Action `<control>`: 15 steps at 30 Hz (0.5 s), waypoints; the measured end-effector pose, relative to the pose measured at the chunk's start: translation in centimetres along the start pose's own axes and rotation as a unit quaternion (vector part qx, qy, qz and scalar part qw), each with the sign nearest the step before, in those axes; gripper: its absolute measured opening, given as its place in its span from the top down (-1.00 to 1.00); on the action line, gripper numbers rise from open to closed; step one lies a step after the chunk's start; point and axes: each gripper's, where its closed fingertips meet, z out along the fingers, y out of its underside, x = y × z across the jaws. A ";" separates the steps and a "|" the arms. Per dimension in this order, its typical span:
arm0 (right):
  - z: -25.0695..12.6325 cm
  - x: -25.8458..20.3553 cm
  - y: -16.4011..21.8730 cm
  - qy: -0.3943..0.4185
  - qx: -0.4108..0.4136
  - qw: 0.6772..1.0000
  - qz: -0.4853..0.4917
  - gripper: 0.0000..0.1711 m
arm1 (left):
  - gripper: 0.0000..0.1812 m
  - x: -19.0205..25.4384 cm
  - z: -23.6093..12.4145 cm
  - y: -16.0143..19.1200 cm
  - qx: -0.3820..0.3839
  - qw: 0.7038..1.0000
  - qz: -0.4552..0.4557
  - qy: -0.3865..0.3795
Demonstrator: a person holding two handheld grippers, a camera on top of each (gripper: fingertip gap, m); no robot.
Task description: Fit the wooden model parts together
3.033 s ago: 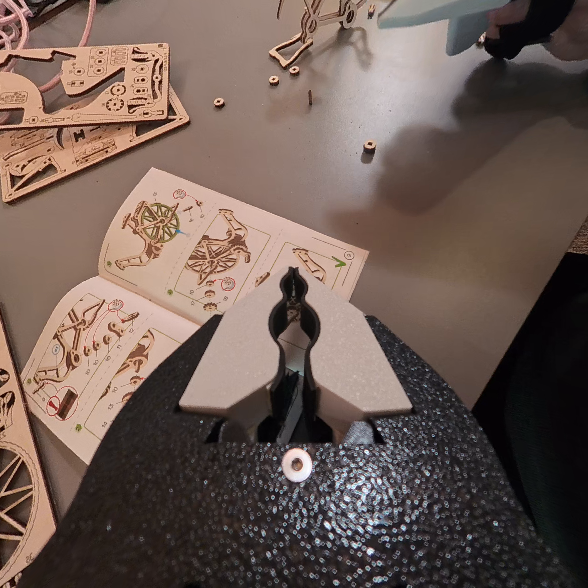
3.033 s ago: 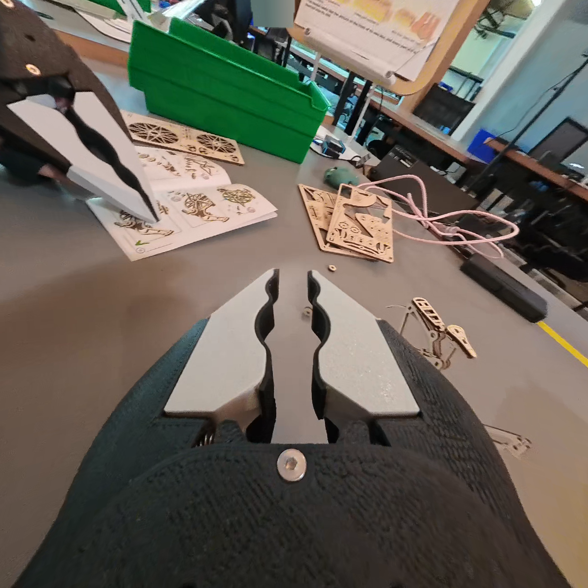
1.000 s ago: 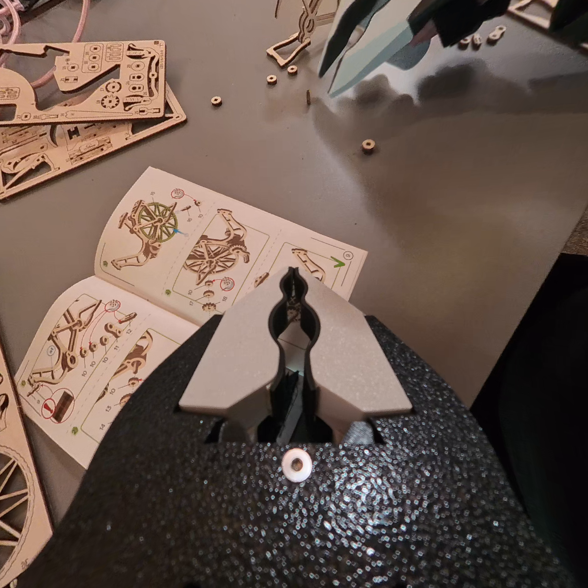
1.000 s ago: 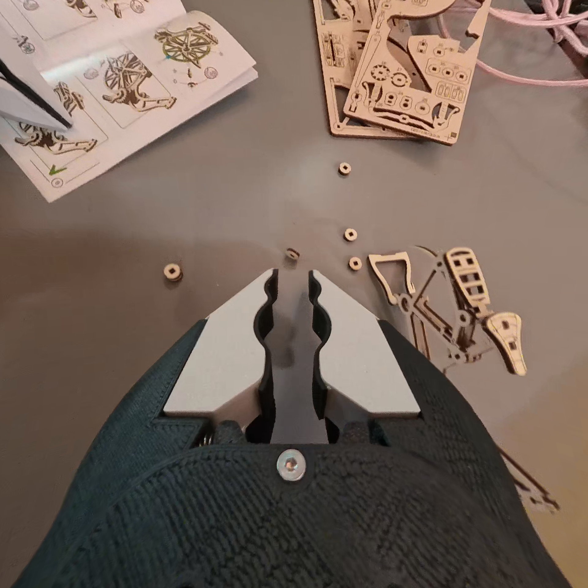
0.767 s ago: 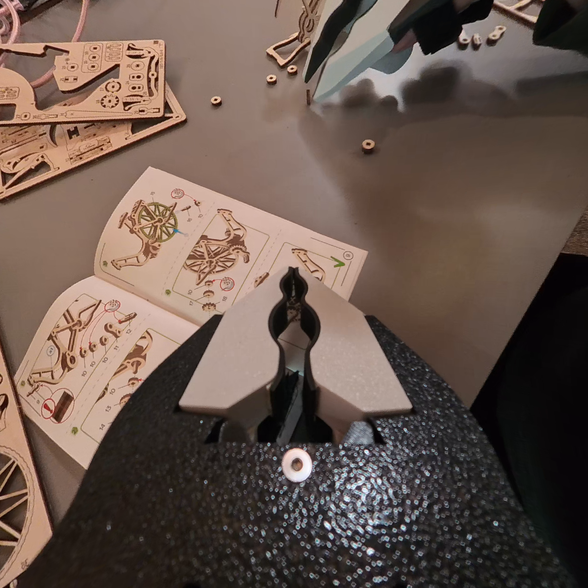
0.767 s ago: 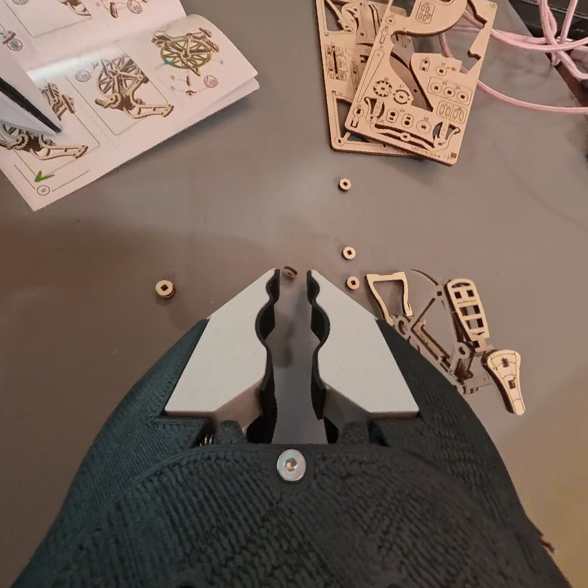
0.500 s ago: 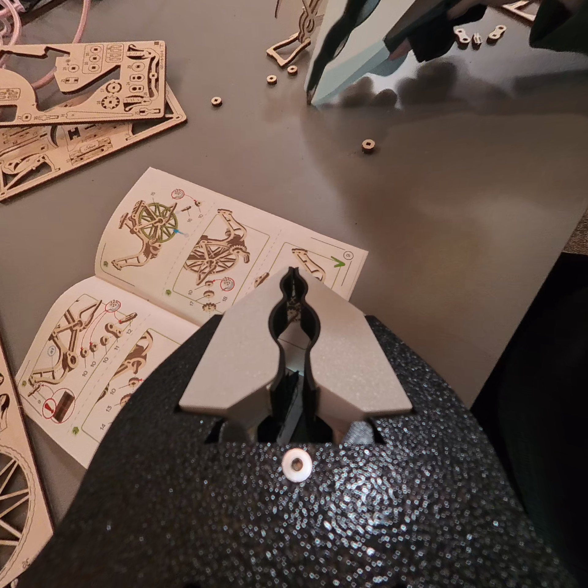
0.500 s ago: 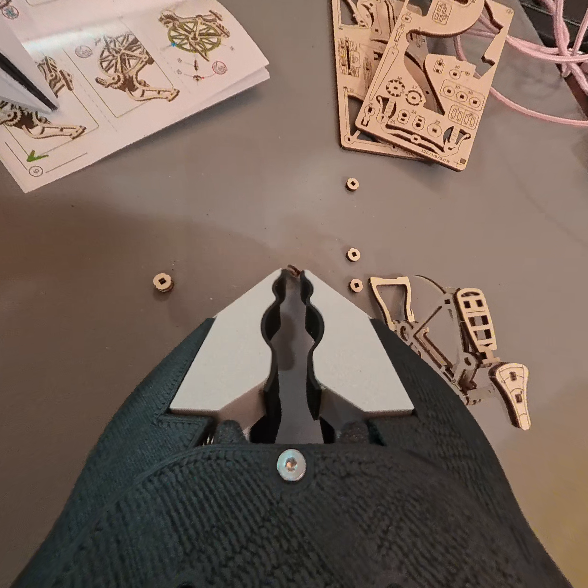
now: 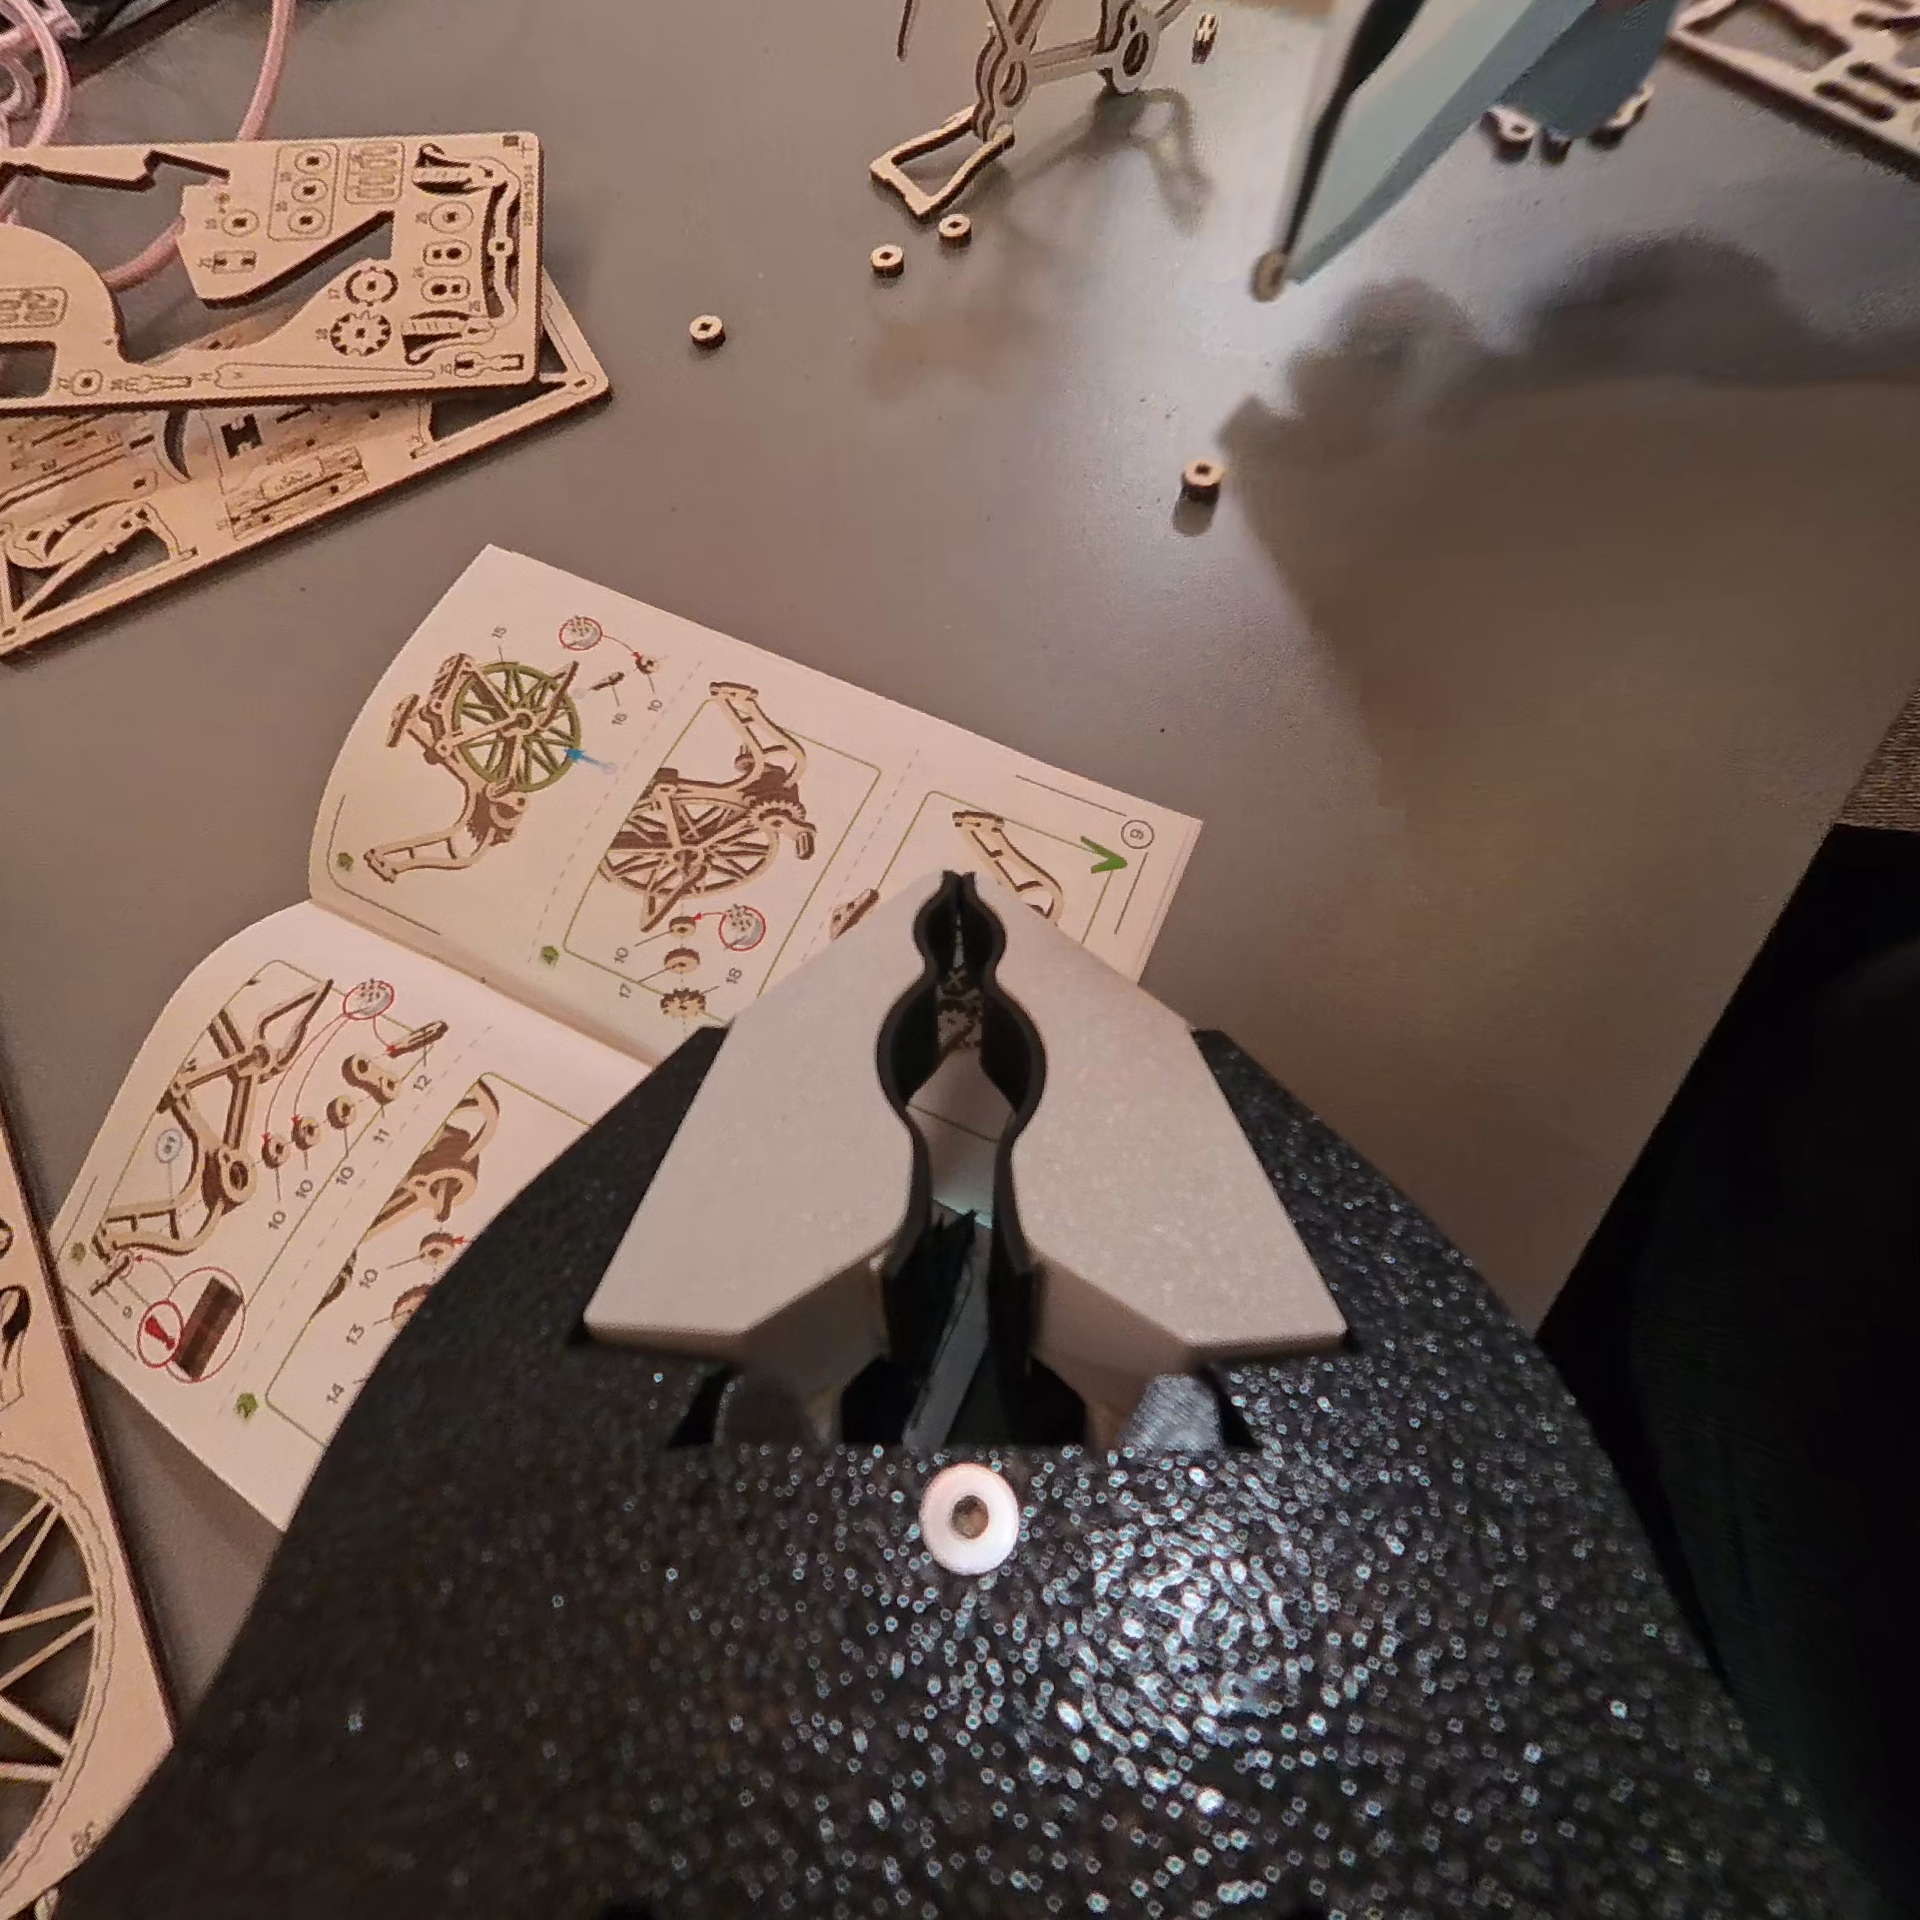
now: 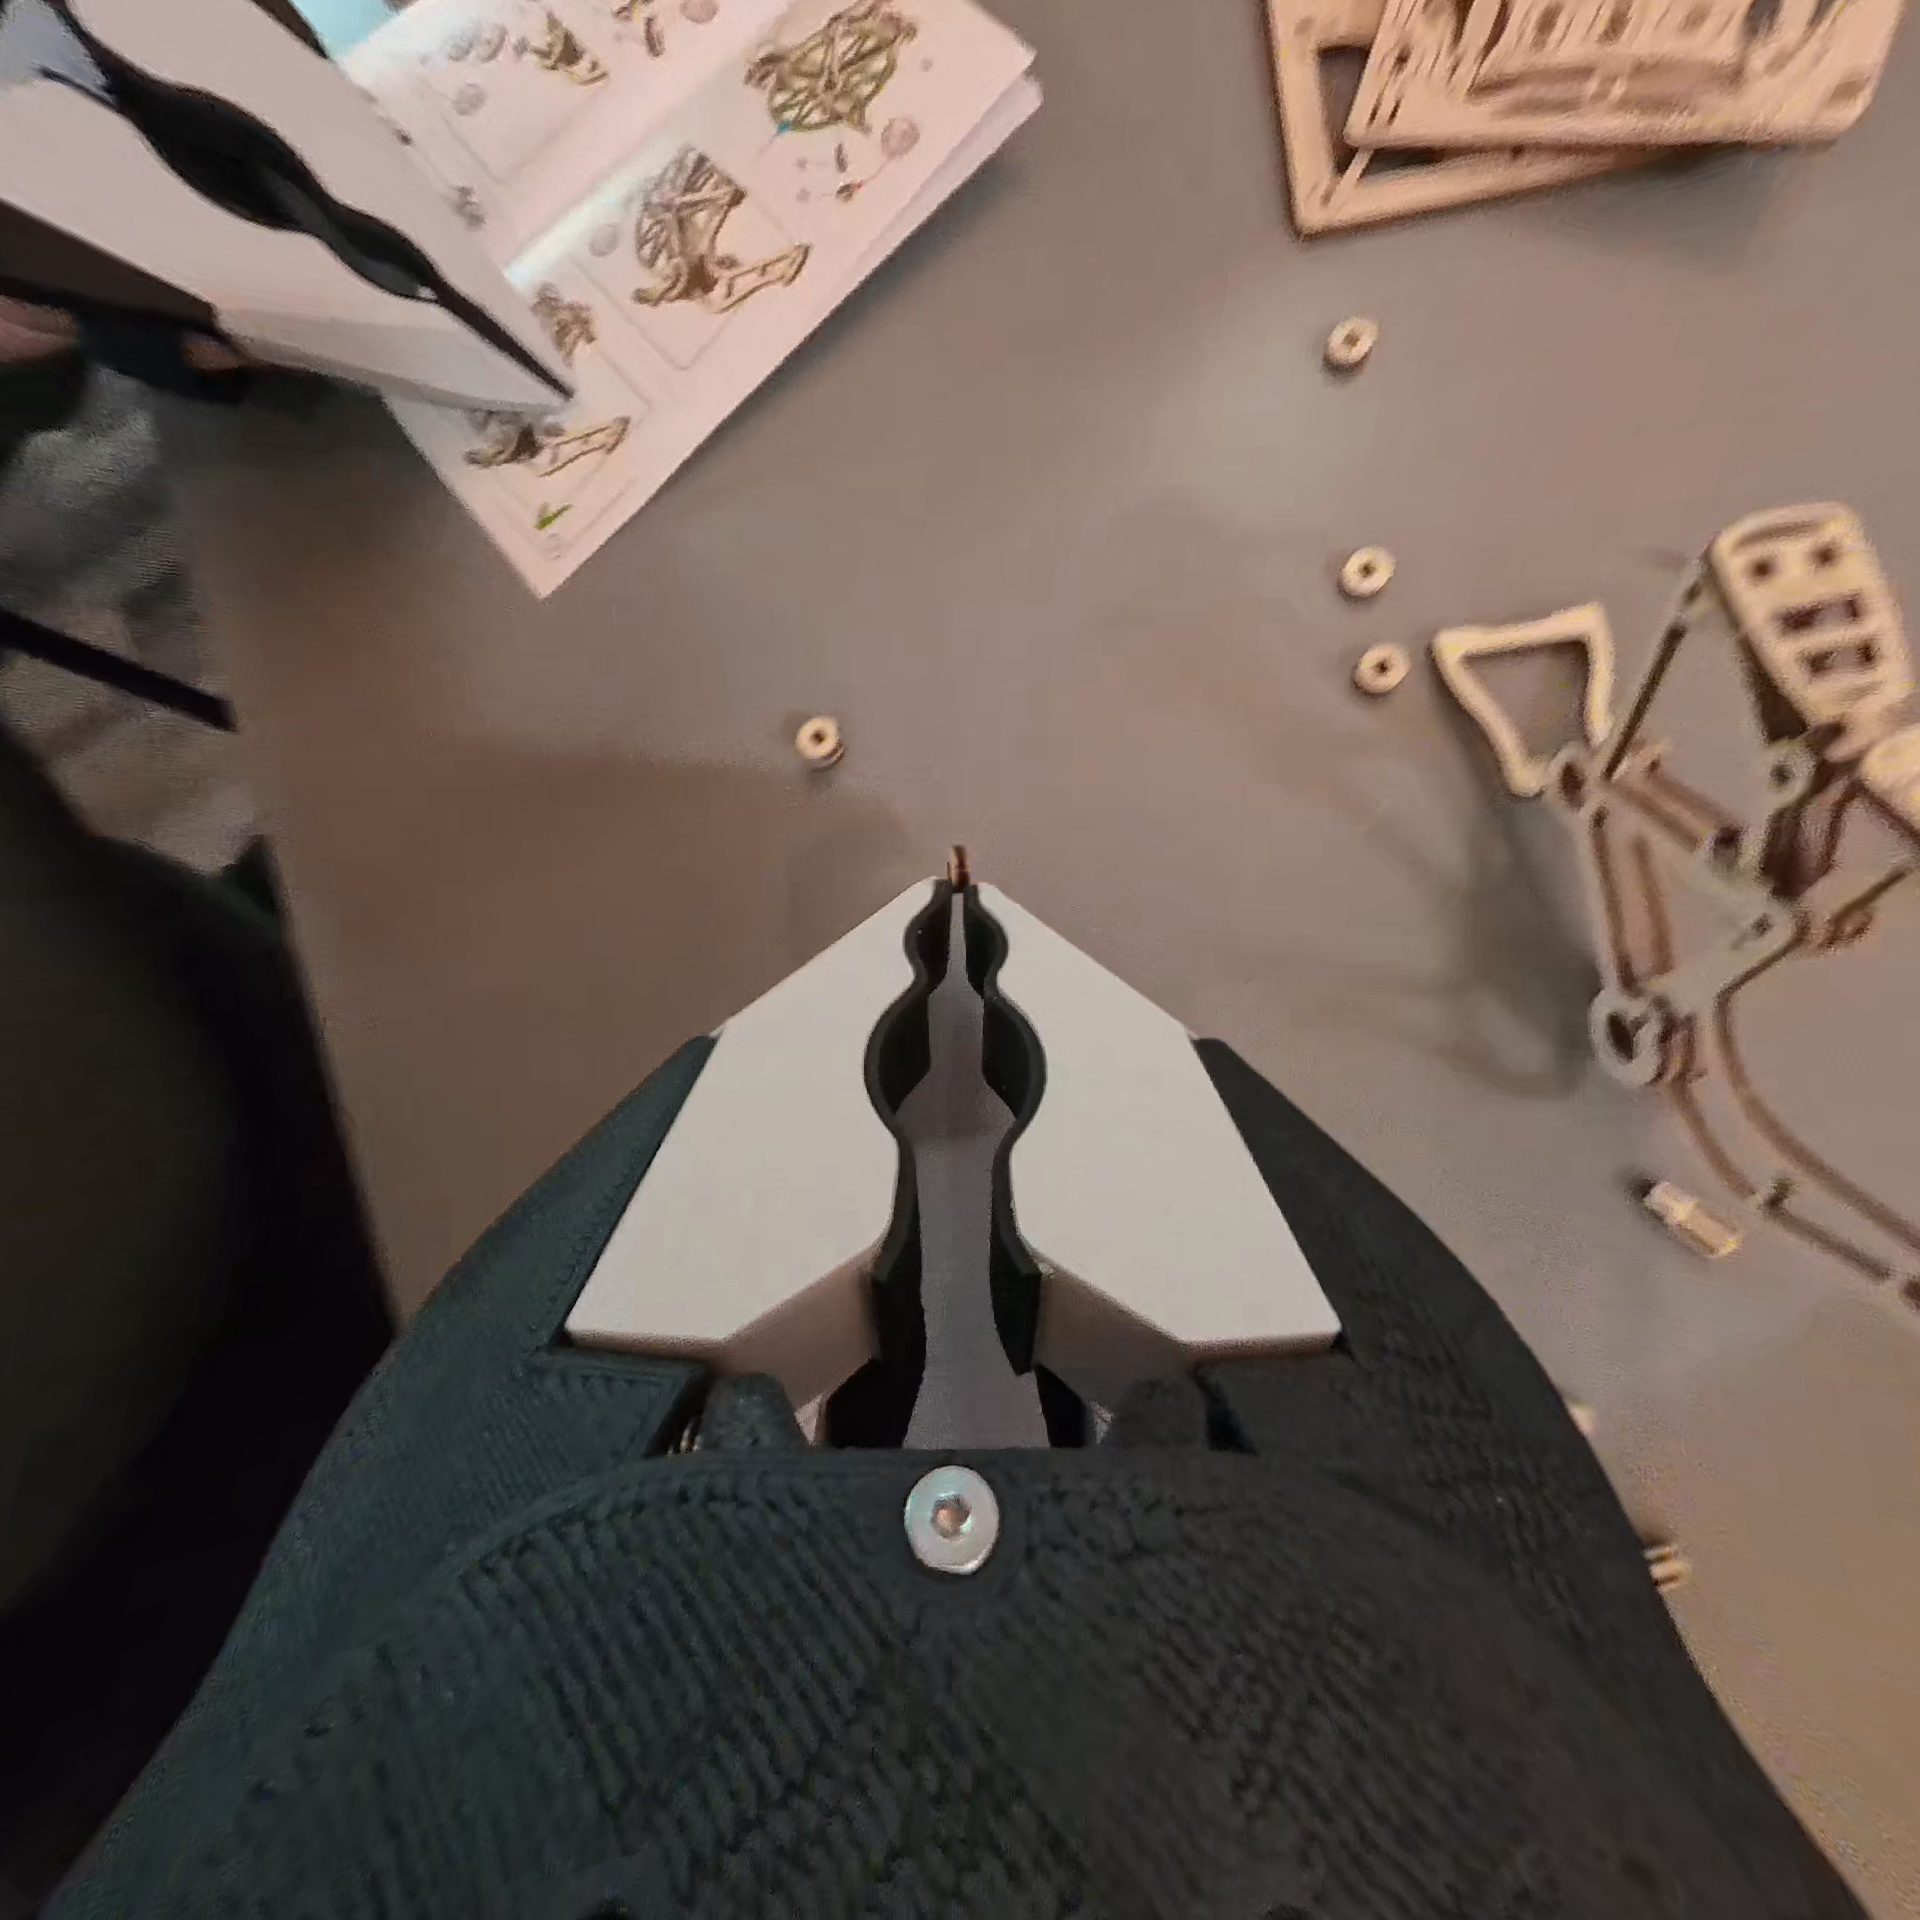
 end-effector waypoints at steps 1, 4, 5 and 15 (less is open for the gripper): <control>-0.3 -0.5 0.5 -0.018 -0.010 1.000 0.016 0.99 | 1.00 0.0 0.0 0.0 0.000 1.000 0.000 0.000; -0.9 -1.6 1.9 -0.059 -0.034 0.997 0.049 0.99 | 1.00 0.0 0.0 0.0 0.000 1.000 0.000 0.000; -1.0 -2.1 2.1 -0.077 -0.036 0.995 0.059 0.99 | 1.00 0.0 0.0 0.0 0.000 1.000 0.000 0.000; -1.2 -2.7 4.1 -0.073 -0.089 0.993 0.028 0.93 | 1.00 0.0 0.0 0.0 0.000 1.000 -0.001 0.001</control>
